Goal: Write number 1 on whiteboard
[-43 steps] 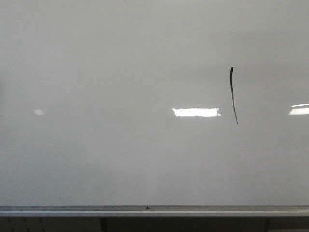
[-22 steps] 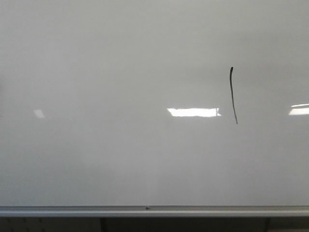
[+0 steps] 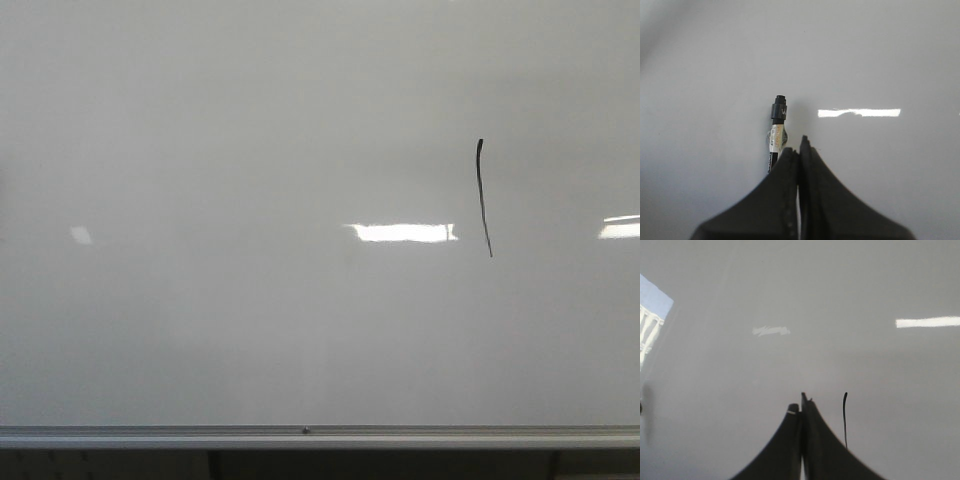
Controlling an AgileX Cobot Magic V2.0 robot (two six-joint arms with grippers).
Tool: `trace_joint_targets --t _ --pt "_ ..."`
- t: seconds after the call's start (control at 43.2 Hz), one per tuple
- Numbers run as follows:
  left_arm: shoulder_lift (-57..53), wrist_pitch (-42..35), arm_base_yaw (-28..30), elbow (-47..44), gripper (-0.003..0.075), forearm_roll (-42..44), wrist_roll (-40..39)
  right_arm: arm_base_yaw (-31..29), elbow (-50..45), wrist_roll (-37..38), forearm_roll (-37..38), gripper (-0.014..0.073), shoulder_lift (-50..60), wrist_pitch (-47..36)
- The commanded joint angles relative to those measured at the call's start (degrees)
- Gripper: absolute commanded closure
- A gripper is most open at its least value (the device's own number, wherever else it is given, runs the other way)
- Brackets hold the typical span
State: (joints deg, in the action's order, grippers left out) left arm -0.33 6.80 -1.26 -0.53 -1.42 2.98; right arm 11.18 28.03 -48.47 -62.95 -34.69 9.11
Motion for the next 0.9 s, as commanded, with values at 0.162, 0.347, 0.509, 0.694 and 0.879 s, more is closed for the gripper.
trace_joint_targets --t 0.162,0.347,0.509,0.694,0.879 --pt "-0.2 -5.2 0.1 -1.4 0.0741 -0.6 -0.5 -0.4 1.7 -0.5 -0.6 0.0654 -0.2 -1.5" --pt "-0.2 -5.2 0.1 -1.4 0.0741 -0.6 -0.5 -0.4 1.7 -0.5 -0.6 0.0654 -0.2 -1.5" --pt "-0.2 -5.2 0.1 -1.4 0.0741 -0.6 -0.5 -0.4 1.7 -0.5 -0.5 0.0654 -0.2 -5.5" --pt "-0.2 -5.2 0.1 -1.4 0.0741 -0.6 -0.5 -0.4 0.3 0.9 9.0 0.0654 0.0 -5.8" --pt "-0.2 -5.2 0.1 -1.4 0.0741 -0.6 -0.5 -1.3 -6.5 16.4 23.9 0.0654 5.5 -13.0"
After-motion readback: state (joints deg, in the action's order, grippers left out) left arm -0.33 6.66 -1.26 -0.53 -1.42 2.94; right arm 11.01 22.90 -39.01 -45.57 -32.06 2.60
